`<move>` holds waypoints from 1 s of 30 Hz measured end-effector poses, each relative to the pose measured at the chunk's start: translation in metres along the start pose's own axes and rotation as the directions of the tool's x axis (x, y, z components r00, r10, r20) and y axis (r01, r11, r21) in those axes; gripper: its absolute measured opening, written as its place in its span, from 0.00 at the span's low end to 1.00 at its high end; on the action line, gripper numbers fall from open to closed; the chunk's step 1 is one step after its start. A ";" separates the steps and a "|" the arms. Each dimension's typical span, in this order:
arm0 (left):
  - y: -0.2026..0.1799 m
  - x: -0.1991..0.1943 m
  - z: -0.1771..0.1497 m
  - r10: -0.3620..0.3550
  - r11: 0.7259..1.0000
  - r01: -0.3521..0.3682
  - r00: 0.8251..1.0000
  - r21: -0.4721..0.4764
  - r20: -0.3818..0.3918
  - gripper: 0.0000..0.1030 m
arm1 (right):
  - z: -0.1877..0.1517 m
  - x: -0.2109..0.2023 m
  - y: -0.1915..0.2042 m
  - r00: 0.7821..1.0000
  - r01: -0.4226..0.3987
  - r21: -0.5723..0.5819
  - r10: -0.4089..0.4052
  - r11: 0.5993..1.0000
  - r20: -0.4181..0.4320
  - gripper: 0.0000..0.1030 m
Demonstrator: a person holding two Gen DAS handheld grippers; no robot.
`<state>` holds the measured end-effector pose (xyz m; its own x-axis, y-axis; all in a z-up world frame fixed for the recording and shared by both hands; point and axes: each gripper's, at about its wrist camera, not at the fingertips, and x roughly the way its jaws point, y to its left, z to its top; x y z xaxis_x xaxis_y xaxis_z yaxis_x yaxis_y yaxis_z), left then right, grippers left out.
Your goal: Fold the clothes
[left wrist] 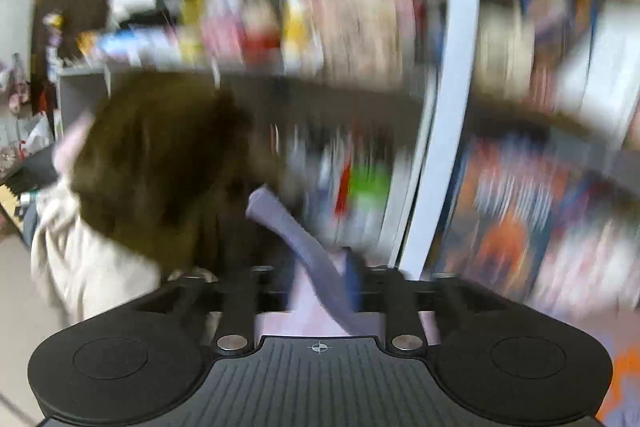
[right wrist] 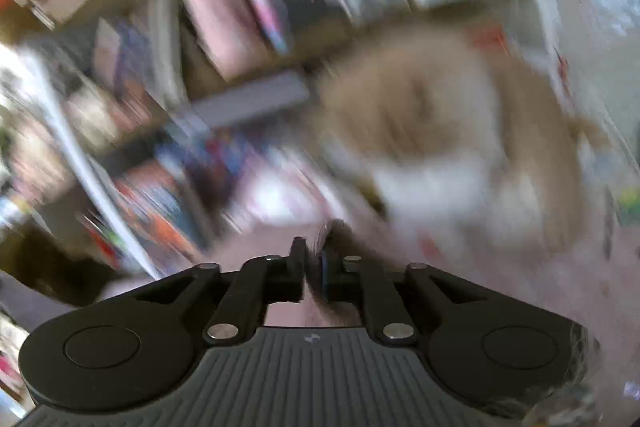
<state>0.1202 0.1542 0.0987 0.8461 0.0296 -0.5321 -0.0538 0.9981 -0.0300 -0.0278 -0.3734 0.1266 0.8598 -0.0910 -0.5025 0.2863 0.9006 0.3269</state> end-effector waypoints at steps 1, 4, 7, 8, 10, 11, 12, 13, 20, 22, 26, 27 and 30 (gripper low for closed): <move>-0.006 0.009 -0.014 -0.002 1.000 0.003 0.998 0.027 -0.060 0.44 | -0.011 0.012 -0.005 0.998 0.048 -0.023 -0.049 0.999 -0.050 0.26; -0.026 0.008 -0.058 -0.048 0.996 0.060 0.985 0.064 -0.166 0.50 | -0.044 0.045 -0.019 0.965 0.170 -0.098 -0.186 0.980 -0.184 0.33; -0.046 -0.005 -0.098 -0.123 0.988 0.144 0.957 0.061 -0.263 0.52 | -0.065 0.047 -0.029 0.942 0.173 -0.123 -0.201 0.977 -0.270 0.38; -0.053 -0.009 -0.111 -0.144 0.984 0.167 0.946 0.057 -0.291 0.52 | -0.071 0.047 -0.032 0.933 0.173 -0.132 -0.206 0.976 -0.296 0.40; -0.066 -0.015 -0.132 -0.182 0.978 0.207 0.923 0.040 -0.338 0.53 | -0.078 0.040 -0.035 0.921 0.169 -0.147 -0.210 0.975 -0.329 0.41; -0.072 -0.018 -0.141 -0.201 0.974 0.225 0.913 0.027 -0.356 0.53 | -0.083 0.037 -0.038 0.917 0.169 -0.144 -0.209 0.975 -0.340 0.41; -0.077 -0.019 -0.148 -0.217 0.971 0.239 0.903 0.014 -0.370 0.53 | -0.087 0.034 -0.040 0.912 0.170 -0.140 -0.210 0.975 -0.352 0.41; -0.083 -0.021 -0.154 -0.234 0.967 0.256 0.895 0.007 -0.379 0.53 | -0.091 0.033 -0.042 0.907 0.175 -0.134 -0.213 0.975 -0.364 0.41; -0.121 -0.032 -0.179 -0.248 0.946 0.308 0.891 0.105 -0.379 0.60 | -0.115 0.026 -0.041 0.889 0.182 -0.161 -0.233 0.970 -0.395 0.24; -0.126 -0.038 -0.184 -0.239 0.940 0.310 0.897 0.145 -0.371 0.56 | -0.118 0.023 -0.037 0.892 0.154 -0.167 -0.210 0.974 -0.401 0.17; -0.131 -0.050 -0.189 -0.268 0.919 0.352 0.887 0.175 -0.376 0.05 | -0.126 0.014 -0.030 0.896 0.109 -0.171 -0.171 0.979 -0.410 0.11; -0.131 -0.053 -0.189 -0.262 0.918 0.350 0.888 0.187 -0.379 0.05 | -0.127 0.012 -0.027 0.893 0.091 -0.174 -0.158 0.981 -0.422 0.11; -0.128 -0.061 -0.192 -0.235 0.923 0.330 0.892 0.200 -0.386 0.05 | -0.125 0.008 -0.025 0.866 0.012 -0.172 -0.096 0.985 -0.491 0.12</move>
<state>-0.0262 0.0140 -0.0278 0.5628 -0.2292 -0.7942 0.3357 0.9414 -0.0339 -0.0808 -0.3432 0.0145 0.5091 0.0431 -0.8596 0.2201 0.9590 0.1784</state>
